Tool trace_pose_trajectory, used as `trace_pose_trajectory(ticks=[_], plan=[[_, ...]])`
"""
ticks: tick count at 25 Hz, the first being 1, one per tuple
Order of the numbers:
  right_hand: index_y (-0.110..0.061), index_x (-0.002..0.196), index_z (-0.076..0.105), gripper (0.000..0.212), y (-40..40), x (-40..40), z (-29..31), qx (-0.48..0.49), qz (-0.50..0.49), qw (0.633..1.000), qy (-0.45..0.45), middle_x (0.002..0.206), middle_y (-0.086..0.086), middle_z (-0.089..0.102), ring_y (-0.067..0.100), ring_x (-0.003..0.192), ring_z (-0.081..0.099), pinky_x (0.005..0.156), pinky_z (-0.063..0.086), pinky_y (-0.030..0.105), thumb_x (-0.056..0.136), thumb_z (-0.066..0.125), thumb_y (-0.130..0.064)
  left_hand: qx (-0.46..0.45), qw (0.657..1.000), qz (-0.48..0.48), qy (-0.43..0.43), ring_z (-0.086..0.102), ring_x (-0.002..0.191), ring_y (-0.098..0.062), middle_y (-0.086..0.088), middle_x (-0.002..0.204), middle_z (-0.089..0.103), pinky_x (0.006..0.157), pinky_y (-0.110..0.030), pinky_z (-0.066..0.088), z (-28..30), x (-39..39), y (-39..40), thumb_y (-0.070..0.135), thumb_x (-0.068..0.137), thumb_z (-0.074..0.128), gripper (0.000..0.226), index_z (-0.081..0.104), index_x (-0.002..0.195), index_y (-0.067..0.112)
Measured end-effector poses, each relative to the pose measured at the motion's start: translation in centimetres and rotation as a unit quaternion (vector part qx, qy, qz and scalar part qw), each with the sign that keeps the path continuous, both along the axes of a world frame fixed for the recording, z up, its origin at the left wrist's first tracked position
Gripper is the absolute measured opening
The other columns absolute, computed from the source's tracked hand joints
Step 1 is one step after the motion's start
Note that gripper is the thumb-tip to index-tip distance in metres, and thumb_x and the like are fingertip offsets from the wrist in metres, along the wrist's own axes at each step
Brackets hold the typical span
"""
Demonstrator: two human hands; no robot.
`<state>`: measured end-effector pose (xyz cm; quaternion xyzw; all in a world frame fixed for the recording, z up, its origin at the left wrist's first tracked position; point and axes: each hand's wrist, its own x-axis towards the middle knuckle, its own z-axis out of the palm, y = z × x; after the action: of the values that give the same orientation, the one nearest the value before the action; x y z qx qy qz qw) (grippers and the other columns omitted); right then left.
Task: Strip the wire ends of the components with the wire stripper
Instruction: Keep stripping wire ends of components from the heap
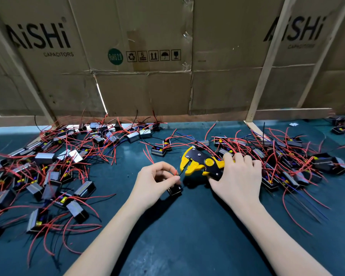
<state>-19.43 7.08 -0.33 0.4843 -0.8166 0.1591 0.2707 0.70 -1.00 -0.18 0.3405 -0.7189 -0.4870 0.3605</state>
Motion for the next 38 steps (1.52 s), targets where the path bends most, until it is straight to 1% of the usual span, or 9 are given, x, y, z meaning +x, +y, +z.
trace_pose_trajectory(ticks=[9, 13, 16, 19, 21, 26, 29, 35, 38], plan=[[-0.013, 0.071, 0.062, 0.042, -0.2, 0.1, 0.2, 0.026, 0.022, 0.999, 0.010, 0.070, 0.007, 0.064, 0.030, 0.068, 0.060, 0.072, 0.034, 0.039, 0.059, 0.077, -0.050, -0.017, 1.000, 0.001, -0.019, 0.061, 0.060, -0.010, 0.002, 0.067, 0.073, 0.069, -0.020, 0.051, 0.1, 0.0, 0.1, 0.005, 0.084, 0.073, 0.010, 0.067, 0.080, 0.012], [-0.013, 0.066, 0.059, 0.042, -0.1, 0.2, 0.4, 0.024, 0.020, 1.000, 0.000, 0.065, 0.007, 0.062, 0.029, 0.063, 0.059, 0.070, 0.034, 0.038, 0.056, 0.078, -0.049, -0.023, 0.999, 0.009, -0.027, 0.060, 0.061, -0.013, -0.005, 0.069, 0.073, 0.073, -0.031, 0.052, 0.2, 0.1, 0.1, 0.007, 0.083, 0.074, 0.009, 0.067, 0.079, 0.011], [-0.016, 0.061, 0.057, 0.040, -0.1, 0.1, 0.6, 0.029, 0.028, 0.999, -0.005, 0.061, 0.005, 0.061, 0.028, 0.059, 0.060, 0.068, 0.032, 0.036, 0.055, 0.079, -0.049, -0.027, 0.999, 0.008, -0.032, 0.060, 0.061, -0.013, -0.006, 0.070, 0.073, 0.074, -0.031, 0.052, 0.3, 0.1, 0.1, 0.008, 0.083, 0.074, 0.009, 0.067, 0.080, 0.011], [-0.023, 0.068, 0.060, 0.039, -0.2, 0.0, 0.8, 0.092, 0.001, 0.996, -0.008, 0.069, -0.002, 0.064, 0.024, 0.070, 0.065, 0.067, 0.026, 0.032, 0.064, 0.068, -0.061, -0.033, 0.999, 0.012, -0.039, 0.062, 0.061, -0.012, -0.005, 0.071, 0.074, 0.073, -0.028, 0.052, 0.3, 0.0, 0.2, 0.009, 0.082, 0.075, 0.009, 0.067, 0.080, 0.011], [-0.024, 0.074, 0.063, 0.042, -0.3, -0.2, 0.7, 0.104, -0.022, 0.994, -0.014, 0.075, -0.003, 0.066, 0.022, 0.075, 0.065, 0.064, 0.028, 0.029, 0.068, 0.063, -0.066, -0.038, 0.998, 0.013, -0.043, 0.064, 0.062, -0.011, -0.002, 0.071, 0.074, 0.073, -0.024, 0.053, 0.3, 0.1, 0.2, 0.011, 0.082, 0.076, 0.009, 0.068, 0.080, 0.013], [-0.010, 0.082, 0.064, 0.048, -0.1, -1.0, 0.2, 0.006, -0.002, 1.000, -0.010, 0.080, 0.011, 0.064, 0.032, 0.077, 0.059, 0.075, 0.035, 0.040, 0.061, 0.078, -0.051, -0.065, 0.996, -0.020, -0.061, 0.071, 0.072, -0.017, 0.002, 0.076, 0.075, 0.076, -0.023, 0.054, 0.3, 0.7, 0.0, 0.013, 0.084, 0.074, 0.006, 0.072, 0.083, 0.018], [-0.009, 0.082, 0.062, 0.051, -0.1, -1.3, 0.2, -0.037, -0.009, 0.999, -0.008, 0.078, 0.012, 0.061, 0.033, 0.076, 0.058, 0.074, 0.035, 0.040, 0.058, 0.081, -0.049, -0.068, 0.995, -0.017, -0.066, 0.069, 0.068, -0.015, 0.000, 0.072, 0.074, 0.073, -0.021, 0.053, 0.4, 0.6, 0.0, 0.015, 0.085, 0.074, 0.006, 0.074, 0.080, 0.018], [-0.009, 0.088, 0.066, 0.052, -0.5, -0.4, 0.0, -0.026, 0.018, 0.999, 0.023, 0.080, 0.012, 0.062, 0.033, 0.077, 0.056, 0.074, 0.037, 0.041, 0.057, 0.081, -0.048, -0.064, 0.995, 0.009, -0.076, 0.062, 0.058, -0.006, 0.004, 0.062, 0.069, 0.064, -0.013, 0.045, 0.7, 0.1, 0.3, 0.014, 0.085, 0.073, 0.009, 0.073, 0.076, 0.016], [-0.009, 0.087, 0.067, 0.052, -0.6, -0.3, 0.1, -0.028, 0.026, 0.999, 0.023, 0.079, 0.011, 0.063, 0.033, 0.075, 0.057, 0.074, 0.038, 0.041, 0.055, 0.082, -0.046, -0.067, 0.993, 0.037, -0.086, 0.059, 0.054, -0.005, 0.007, 0.058, 0.068, 0.061, -0.013, 0.044, 0.9, -0.4, 0.7, 0.012, 0.084, 0.072, 0.011, 0.072, 0.074, 0.015]])
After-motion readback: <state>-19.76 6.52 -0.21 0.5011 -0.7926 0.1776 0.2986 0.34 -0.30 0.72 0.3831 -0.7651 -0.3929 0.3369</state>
